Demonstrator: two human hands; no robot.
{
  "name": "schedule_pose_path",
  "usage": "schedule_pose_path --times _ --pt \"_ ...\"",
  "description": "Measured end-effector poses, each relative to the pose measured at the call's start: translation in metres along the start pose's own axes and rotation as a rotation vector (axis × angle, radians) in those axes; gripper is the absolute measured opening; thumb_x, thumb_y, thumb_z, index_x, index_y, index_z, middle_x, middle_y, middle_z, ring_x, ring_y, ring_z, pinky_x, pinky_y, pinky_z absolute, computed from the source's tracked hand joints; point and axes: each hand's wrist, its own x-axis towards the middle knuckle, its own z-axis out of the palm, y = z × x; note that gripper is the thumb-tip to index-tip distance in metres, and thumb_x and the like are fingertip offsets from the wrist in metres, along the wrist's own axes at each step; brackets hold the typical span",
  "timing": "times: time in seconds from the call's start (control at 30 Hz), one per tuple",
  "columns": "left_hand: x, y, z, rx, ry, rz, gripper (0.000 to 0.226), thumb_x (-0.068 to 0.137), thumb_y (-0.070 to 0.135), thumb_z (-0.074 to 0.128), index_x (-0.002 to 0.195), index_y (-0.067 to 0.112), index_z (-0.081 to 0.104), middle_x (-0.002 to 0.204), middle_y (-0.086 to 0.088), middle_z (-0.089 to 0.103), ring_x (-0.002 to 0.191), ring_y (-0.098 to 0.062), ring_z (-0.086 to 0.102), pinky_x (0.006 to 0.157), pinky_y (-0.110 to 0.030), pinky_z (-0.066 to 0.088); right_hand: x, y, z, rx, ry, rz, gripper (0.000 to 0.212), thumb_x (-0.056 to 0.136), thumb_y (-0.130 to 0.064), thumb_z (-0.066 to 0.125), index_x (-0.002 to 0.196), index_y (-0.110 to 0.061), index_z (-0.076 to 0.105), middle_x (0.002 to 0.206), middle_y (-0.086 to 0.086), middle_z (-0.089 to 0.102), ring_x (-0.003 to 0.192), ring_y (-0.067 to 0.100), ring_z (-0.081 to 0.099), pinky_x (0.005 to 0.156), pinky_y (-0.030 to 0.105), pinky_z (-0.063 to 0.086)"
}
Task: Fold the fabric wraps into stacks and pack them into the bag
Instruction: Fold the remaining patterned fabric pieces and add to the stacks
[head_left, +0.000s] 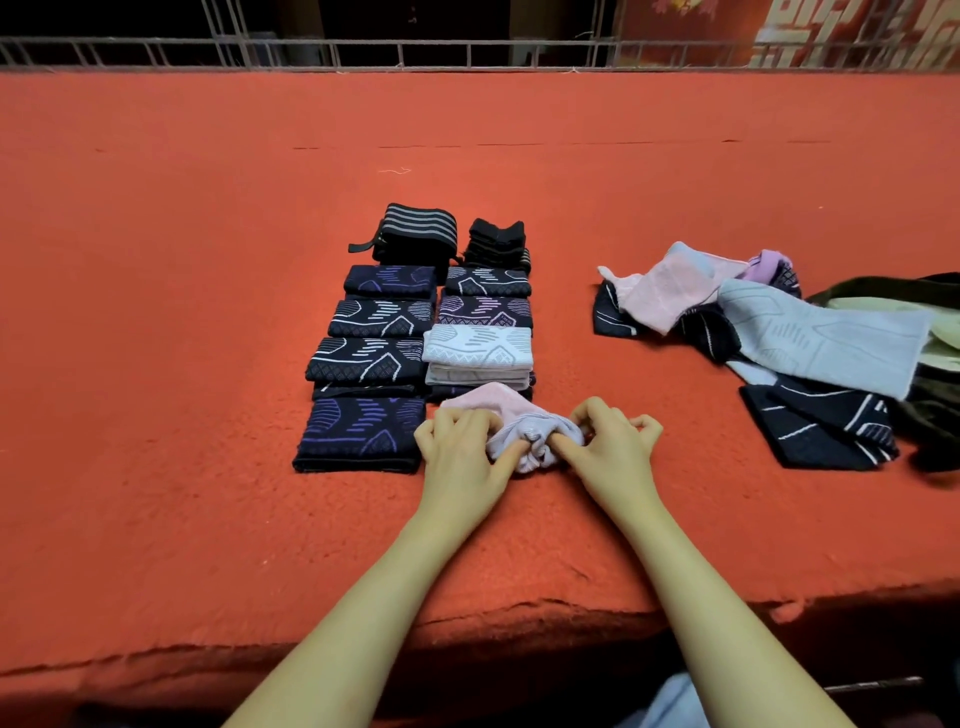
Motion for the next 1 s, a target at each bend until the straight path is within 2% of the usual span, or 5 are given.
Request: schedule_pose_path --times 0.3,0.5,0.77,0.9,1.0 --pt "0.012 0.013 0.009 0.016 0.054 -0.083 0.029 0.074 0.046 0.059 0.071 0.017 0.06 0.069 0.011 0.052 0.082 -0.022 0.044 0.067 -0.031 0.014 -0.003 -0.001 -0.001 0.12 0.014 0.082 0.052 0.068 -0.075 0.039 0.07 -0.025 0.053 0.065 -0.013 0.052 0.078 0.001 0.046 0.08 0.029 0.015" --pt "0.002 0.004 0.004 0.017 0.058 0.002 0.028 0.077 0.046 0.052 0.077 0.02 0.062 0.079 0.009 0.06 0.085 -0.015 0.035 0.064 -0.029 0.01 -0.002 -0.007 0.005 0.113 0.03 0.172 0.042 0.074 -0.057 0.07 0.064 -0.024 0.047 0.064 -0.012 0.047 0.083 0.007 0.042 0.085 0.034 0.017" --pt "-0.006 0.011 0.002 0.053 0.121 0.056 0.023 0.077 0.036 0.054 0.068 0.015 0.058 0.071 0.008 0.058 0.084 -0.017 0.039 0.066 -0.028 0.011 -0.012 -0.02 0.013 -0.042 0.181 0.004 0.029 0.08 -0.045 0.063 0.074 -0.018 0.053 0.067 -0.015 0.044 0.079 0.022 0.049 0.076 0.029 0.012" --pt "-0.009 0.009 0.001 0.04 0.134 0.119 0.021 0.08 0.035 0.056 0.07 0.017 0.06 0.071 0.012 0.058 0.087 -0.017 0.042 0.07 -0.027 0.013 -0.012 -0.009 0.012 -0.054 0.082 -0.068 0.048 0.08 -0.057 0.043 0.107 -0.026 0.066 0.085 -0.007 0.057 0.087 0.021 0.047 0.074 0.029 0.015" --pt "-0.011 0.007 0.001 0.039 0.104 0.147 0.013 0.081 0.033 0.055 0.076 0.021 0.054 0.079 0.012 0.058 0.088 -0.016 0.044 0.073 -0.028 0.017 -0.011 -0.003 0.008 0.005 0.048 -0.217 0.034 0.08 -0.045 0.047 0.097 -0.023 0.068 0.097 -0.004 0.058 0.093 0.017 0.045 0.075 0.023 0.015"
